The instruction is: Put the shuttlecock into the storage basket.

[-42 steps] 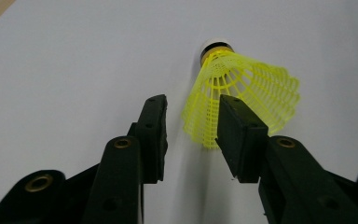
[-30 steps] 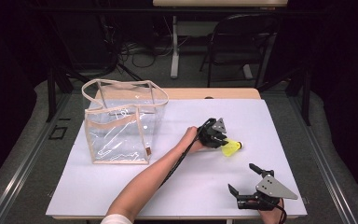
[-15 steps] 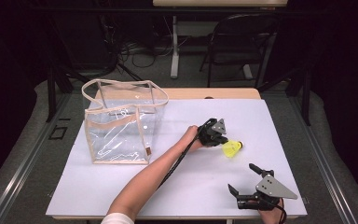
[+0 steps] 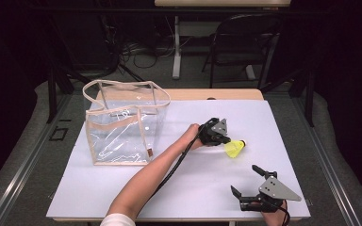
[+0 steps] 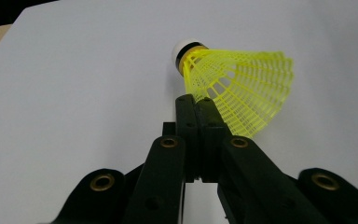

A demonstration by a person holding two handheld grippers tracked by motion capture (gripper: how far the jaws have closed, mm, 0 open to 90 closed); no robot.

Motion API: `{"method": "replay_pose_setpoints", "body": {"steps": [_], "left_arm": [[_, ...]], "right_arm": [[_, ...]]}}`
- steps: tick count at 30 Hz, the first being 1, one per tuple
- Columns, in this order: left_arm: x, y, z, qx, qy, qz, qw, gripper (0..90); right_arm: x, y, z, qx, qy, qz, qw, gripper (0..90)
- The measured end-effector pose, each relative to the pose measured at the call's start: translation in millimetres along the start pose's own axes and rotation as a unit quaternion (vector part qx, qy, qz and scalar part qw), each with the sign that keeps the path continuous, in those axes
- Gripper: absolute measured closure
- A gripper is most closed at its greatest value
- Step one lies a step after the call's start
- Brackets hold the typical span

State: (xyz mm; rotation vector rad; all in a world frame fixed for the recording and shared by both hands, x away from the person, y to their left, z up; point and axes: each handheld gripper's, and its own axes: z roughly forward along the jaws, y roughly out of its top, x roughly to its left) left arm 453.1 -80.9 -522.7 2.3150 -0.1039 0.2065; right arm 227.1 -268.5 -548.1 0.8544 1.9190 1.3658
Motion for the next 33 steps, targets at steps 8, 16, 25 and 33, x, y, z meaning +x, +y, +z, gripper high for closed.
{"method": "replay_pose_setpoints", "body": {"steps": [8,16,25,33], "left_arm": [[-0.1,3.6,-10.7,-0.005,-0.005,0.007,1.0,90.0],[0.0,6.6,-19.3,-0.007,-0.001,0.01,0.9999,90.0],[1.7,14.1,-32.3,-0.013,0.007,0.007,0.9999,90.0],[1.0,25.4,-41.4,-0.027,0.01,0.005,0.9996,90.0]], "right_arm": [[-0.3,-0.1,-0.1,0.0,-0.001,0.001,1.0,0.0],[-0.6,-0.1,-0.1,0.0,-0.001,0.0,1.0,0.0],[-0.6,-0.3,0.1,0.001,-0.001,0.002,1.0,0.0],[-0.4,-0.1,0.3,0.002,-0.002,0.001,1.0,0.0]]}}
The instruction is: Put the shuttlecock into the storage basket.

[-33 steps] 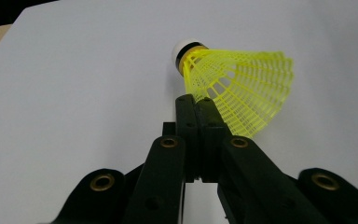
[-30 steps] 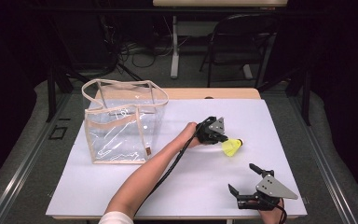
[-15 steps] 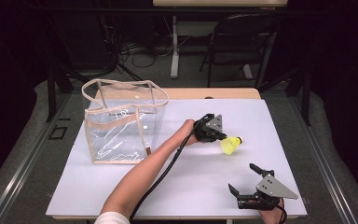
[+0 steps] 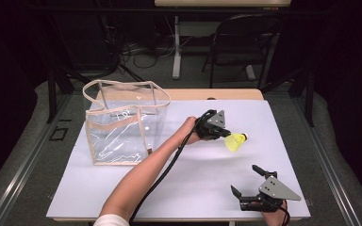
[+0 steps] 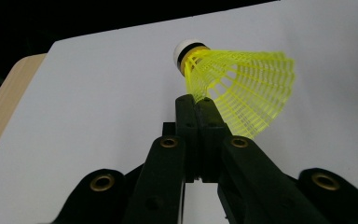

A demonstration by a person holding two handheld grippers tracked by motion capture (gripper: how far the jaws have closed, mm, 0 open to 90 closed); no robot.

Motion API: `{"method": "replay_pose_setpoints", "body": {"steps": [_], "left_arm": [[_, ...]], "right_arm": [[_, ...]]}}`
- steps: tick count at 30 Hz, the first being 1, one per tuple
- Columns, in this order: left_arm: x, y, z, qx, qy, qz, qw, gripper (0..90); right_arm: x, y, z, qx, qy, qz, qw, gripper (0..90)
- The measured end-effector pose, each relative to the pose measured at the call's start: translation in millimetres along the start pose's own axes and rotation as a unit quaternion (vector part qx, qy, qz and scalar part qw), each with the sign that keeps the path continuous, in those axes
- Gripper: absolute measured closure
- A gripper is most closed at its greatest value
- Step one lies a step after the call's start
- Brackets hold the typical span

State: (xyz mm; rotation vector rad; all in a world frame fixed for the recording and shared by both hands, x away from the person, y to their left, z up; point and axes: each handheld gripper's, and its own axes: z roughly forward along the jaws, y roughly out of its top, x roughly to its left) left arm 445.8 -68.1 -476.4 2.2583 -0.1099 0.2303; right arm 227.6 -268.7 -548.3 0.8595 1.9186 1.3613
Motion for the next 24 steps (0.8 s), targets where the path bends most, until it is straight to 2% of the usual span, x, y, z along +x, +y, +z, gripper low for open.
{"method": "replay_pose_setpoints", "body": {"steps": [15,24], "left_arm": [[-3.4,14.4,-20.3,-0.007,0.015,-0.003,0.9999,90.0],[-6.7,17.7,-38.5,-0.02,0.035,-0.018,0.999,90.0]], "right_arm": [[0.0,0.0,0.2,0.001,0.0,-0.001,1.0,0.0],[-0.1,-0.1,0.3,0.002,0.0,-0.001,1.0,0.0]]}}
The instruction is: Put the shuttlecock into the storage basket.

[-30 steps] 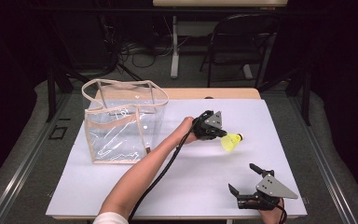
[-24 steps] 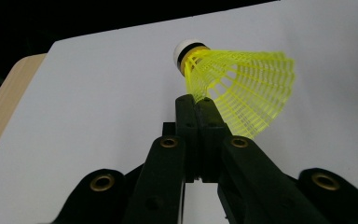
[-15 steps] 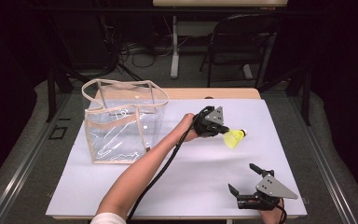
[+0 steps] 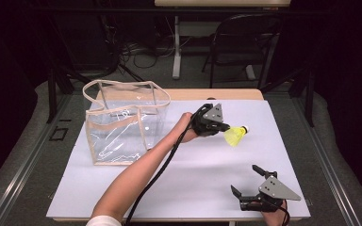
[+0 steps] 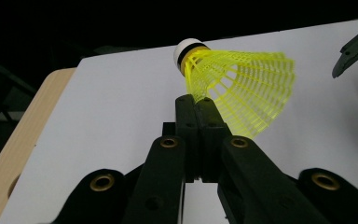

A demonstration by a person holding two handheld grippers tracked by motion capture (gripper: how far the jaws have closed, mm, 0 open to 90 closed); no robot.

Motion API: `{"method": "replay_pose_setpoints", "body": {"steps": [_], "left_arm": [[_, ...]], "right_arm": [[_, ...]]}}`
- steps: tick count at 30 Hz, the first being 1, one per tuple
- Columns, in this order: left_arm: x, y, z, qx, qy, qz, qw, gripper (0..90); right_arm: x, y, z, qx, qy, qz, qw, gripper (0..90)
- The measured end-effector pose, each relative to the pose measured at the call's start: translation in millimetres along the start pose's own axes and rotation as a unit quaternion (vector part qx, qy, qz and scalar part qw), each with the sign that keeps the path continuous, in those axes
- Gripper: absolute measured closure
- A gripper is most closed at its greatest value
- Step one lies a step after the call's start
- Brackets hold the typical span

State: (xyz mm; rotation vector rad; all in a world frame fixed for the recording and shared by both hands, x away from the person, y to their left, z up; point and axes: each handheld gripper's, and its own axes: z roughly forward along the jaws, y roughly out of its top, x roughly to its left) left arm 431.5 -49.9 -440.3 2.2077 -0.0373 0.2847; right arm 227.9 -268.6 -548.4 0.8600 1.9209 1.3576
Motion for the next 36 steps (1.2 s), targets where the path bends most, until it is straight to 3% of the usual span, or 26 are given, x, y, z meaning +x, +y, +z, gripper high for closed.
{"method": "replay_pose_setpoints", "body": {"steps": [6,19,36], "left_arm": [[1.7,-1.3,-7.8,0.006,0.018,-0.015,0.9997,90.0],[8.6,-6.5,-34.9,-0.008,0.053,-0.043,0.9976,90.0],[15.5,-11.3,-65.6,-0.021,0.084,-0.054,0.9948,90.0]], "right_arm": [[-0.3,-0.1,0.1,0.0,-0.001,-0.001,1.0,0.0],[-0.6,-0.4,0.3,0.002,-0.002,-0.001,1.0,0.0],[-0.5,-0.5,0.6,0.002,-0.004,-0.002,1.0,0.0]]}}
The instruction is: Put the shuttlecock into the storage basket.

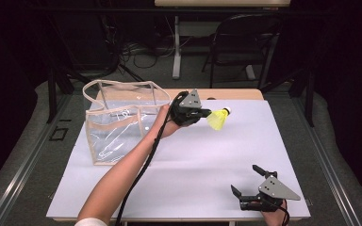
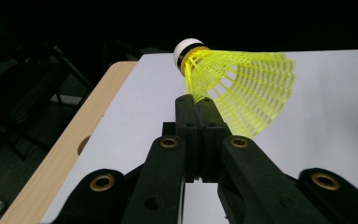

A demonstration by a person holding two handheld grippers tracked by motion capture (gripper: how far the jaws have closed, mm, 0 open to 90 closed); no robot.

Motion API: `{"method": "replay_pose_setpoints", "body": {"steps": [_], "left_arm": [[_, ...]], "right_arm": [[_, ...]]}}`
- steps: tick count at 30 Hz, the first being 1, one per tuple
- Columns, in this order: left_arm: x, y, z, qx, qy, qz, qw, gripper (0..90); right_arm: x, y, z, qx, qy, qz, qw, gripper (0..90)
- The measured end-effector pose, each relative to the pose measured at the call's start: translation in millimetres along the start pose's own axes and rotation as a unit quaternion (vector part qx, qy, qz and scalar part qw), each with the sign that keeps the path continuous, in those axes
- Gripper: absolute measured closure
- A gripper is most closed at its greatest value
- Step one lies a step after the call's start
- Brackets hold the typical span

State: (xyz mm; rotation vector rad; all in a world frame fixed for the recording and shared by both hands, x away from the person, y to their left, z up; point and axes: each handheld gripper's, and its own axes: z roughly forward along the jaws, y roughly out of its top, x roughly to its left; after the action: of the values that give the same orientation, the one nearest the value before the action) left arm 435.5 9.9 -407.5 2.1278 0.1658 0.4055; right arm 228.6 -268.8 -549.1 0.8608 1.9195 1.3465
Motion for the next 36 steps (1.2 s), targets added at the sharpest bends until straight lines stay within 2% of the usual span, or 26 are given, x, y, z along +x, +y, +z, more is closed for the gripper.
{"method": "replay_pose_setpoints", "body": {"steps": [36], "left_arm": [[21.6,-6.0,-50.0,-0.015,0.055,-0.019,0.9982,90.0]], "right_arm": [[-0.3,-0.2,0.3,0.0,-0.003,0.001,1.0,0.0]]}}
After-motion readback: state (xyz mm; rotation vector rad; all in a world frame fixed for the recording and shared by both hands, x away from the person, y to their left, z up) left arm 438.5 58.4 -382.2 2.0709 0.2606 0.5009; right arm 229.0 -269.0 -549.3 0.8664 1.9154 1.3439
